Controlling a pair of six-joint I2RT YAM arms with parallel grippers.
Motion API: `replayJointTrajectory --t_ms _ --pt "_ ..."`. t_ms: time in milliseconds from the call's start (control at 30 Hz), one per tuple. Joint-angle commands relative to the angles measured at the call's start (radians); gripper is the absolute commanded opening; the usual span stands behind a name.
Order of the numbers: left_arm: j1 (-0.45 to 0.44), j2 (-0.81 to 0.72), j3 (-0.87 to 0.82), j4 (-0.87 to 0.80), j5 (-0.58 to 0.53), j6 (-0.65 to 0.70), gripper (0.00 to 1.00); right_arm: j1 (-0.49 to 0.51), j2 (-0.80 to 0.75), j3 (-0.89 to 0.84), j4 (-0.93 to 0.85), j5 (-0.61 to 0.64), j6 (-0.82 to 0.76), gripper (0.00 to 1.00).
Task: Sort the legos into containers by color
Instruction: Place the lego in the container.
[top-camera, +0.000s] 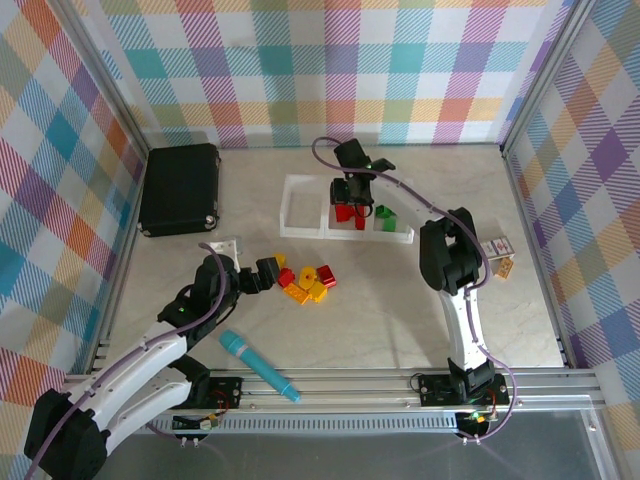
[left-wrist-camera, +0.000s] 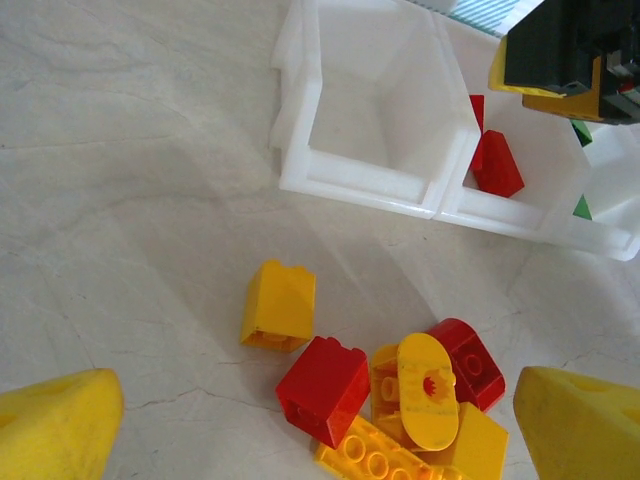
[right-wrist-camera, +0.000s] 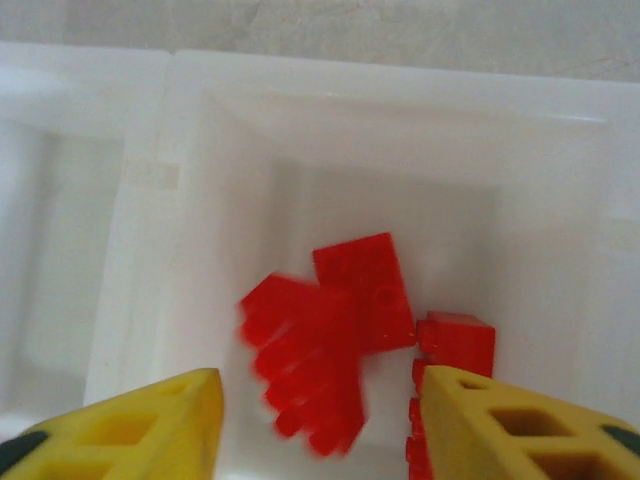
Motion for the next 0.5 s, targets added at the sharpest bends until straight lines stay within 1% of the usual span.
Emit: replayJointTrajectory --t_ms 0,100,167,333,467 --pt "-0.004 0.024 0.044 -0.012 0.007 -0.021 1.00 -0.012 -0.006 0.006 -0.025 -0.051 -0.024 0.63" --pt "-0.011 0.055 0.062 -0.023 -0.007 -0.047 0.99 -0.012 -0.038 -0.008 -0.028 -0.071 -0.026 0.71" --pt "-0.017 0.086 0.083 -0.035 -0.005 -0.059 0.99 -0.012 -0.082 -0.047 -0.009 -0.083 -0.025 0.73" --pt "-0.063 0.187 0.153 -0.078 -0.004 -0.036 1.00 -0.011 -0.243 -0.226 0.083 -0.146 -0.013 0.77" --pt "-0.095 0.273 0.211 -0.125 0.008 -0.017 1.00 -0.011 -0.379 -0.405 0.157 -0.184 0.010 0.77"
